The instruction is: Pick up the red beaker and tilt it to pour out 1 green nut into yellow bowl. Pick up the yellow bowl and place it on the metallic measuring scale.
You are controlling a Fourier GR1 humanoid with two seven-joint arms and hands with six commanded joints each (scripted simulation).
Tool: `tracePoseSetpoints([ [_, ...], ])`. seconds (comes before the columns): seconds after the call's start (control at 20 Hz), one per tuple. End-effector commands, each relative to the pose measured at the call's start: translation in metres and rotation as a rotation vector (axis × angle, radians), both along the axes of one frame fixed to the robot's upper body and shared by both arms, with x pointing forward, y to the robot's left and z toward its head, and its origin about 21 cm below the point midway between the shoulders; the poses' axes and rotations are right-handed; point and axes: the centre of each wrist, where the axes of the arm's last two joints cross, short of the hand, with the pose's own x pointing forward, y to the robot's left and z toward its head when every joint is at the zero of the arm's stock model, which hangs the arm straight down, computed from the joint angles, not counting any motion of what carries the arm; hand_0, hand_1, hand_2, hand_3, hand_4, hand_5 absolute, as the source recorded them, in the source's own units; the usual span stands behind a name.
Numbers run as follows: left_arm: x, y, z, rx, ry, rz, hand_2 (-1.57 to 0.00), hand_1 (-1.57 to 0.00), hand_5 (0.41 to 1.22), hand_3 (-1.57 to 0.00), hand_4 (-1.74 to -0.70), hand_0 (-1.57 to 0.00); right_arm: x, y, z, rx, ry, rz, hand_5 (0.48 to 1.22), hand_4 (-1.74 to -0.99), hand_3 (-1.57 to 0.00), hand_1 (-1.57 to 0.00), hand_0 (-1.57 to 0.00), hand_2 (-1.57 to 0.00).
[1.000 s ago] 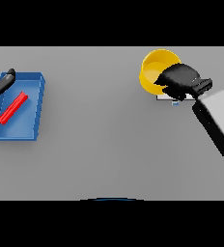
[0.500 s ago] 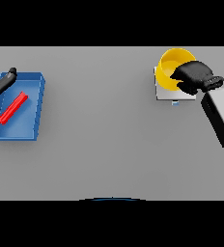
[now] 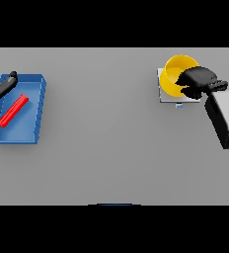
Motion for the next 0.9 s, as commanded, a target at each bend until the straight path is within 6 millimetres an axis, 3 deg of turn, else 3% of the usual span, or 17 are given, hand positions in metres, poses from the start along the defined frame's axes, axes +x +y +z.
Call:
tracePoseSetpoints([
  [0.0, 0.001, -0.001, 0.0, 0.003, 0.007, 0.0, 0.0, 0.0, 0.715, 0.0, -0.73, 0.0, 0.001, 0.0, 0.001, -0.001, 0.008, -0.002, 1.221, -1.741, -1.36, -1.57, -1.4, -1.39],
  [0.05, 0.002, 0.0, -0.002, 0.0, 0.009, 0.002, 0.0, 0.0, 0.717, 0.0, -0.73, 0.0, 0.002, 0.0, 0.001, 0.01, 0.011, -0.012, 1.221, -1.741, -1.2, -1.46, -1.33, -1.42],
  [0.1, 0.003, 0.0, -0.001, -0.002, 0.003, 0.004, 0.0, 0.0, 0.72, 0.0, -0.73, 0.0, 0.001, -0.003, 0.001, 0.024, 0.019, -0.013, 1.221, -1.701, -1.06, -1.32, -1.13, -1.33],
  [0.2, 0.004, -0.001, 0.0, -0.003, -0.007, -0.004, 0.0, 0.0, 0.728, 0.0, -0.73, 0.0, 0.001, -0.005, 0.002, 0.036, 0.042, -0.027, 1.072, -1.619, -0.83, -0.98, -0.72, -1.04],
  [0.35, 0.004, 0.001, -0.002, -0.002, -0.003, -0.009, 0.0, 0.0, 0.717, 0.0, -0.73, 0.0, 0.003, -0.006, 0.001, 0.018, 0.067, -0.034, 0.933, -1.539, -0.61, -0.58, -0.37, -0.69],
  [0.55, 0.003, -0.001, -0.001, -0.001, 0.002, -0.005, 0.0, 0.0, 0.703, 0.0, -0.72, 0.0, 0.003, -0.006, 0.001, -0.008, 0.06, 0.016, 0.842, -1.469, -0.45, -0.24, -0.15, -0.37],
  [0.85, 0.005, -0.004, -0.002, -0.004, 0.001, -0.002, 0.0, 0.0, 0.693, 0.0, -0.72, 0.0, 0.0, -0.012, -0.002, -0.022, 0.1, -0.031, 0.759, -1.41, -0.27, -0.06, -0.04, -0.1],
])
